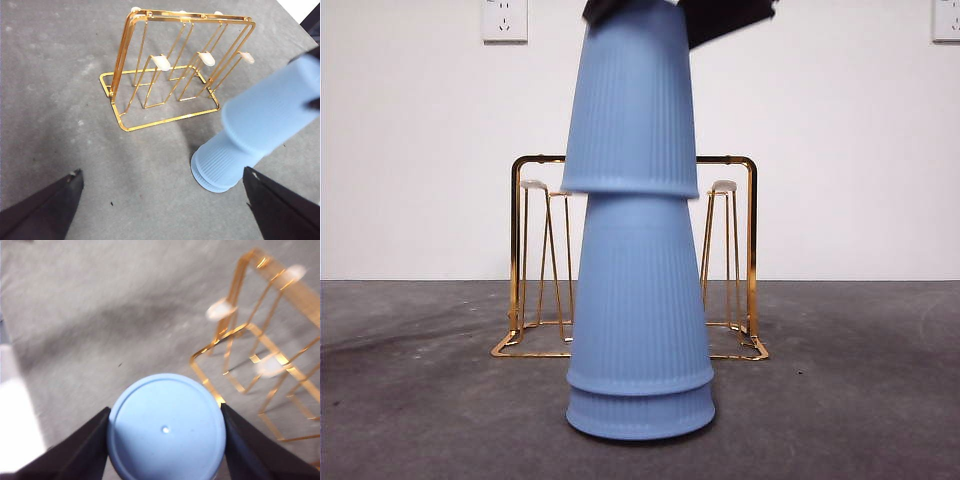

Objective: Pick the top cup and place it on cupholder, pick up the mid cup and place it on cupholder, last pick the bottom cup and place it on cupholder.

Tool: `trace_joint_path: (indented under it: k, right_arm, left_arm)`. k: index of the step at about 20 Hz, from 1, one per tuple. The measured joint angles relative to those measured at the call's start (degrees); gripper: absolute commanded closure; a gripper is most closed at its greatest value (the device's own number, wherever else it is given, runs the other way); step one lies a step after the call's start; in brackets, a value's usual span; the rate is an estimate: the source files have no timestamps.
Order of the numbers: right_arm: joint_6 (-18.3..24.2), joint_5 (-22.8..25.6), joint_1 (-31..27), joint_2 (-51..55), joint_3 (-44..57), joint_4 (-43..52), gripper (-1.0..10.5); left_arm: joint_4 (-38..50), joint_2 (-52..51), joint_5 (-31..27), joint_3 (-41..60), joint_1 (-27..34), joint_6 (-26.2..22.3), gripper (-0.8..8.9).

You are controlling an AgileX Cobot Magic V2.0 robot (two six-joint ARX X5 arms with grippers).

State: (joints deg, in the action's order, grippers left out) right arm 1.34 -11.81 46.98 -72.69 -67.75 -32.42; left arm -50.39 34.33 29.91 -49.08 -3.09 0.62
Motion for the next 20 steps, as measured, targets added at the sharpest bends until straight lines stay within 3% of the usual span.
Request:
trace_joint_path:
  k: [9, 14, 20]
  right_arm:
    - [0.42, 7.19, -4.35, 6.49, -1.55, -1.75, 9.3]
    - [0.42, 7.45, -11.58, 6.19, -1.55, 0.42, 9.3]
    - [0.42, 5.11, -14.64, 2.25, -1.55, 1.92, 9.3]
  left_arm:
    - [0.0, 0.0, 0.0, 0.0, 0.0, 0.0, 3.1]
    - [0.0, 0.0, 0.0, 0.0, 0.0, 0.0, 3.1]
    - [0.02, 0.0, 0.0, -0.02, 0.0, 0.0, 3.1]
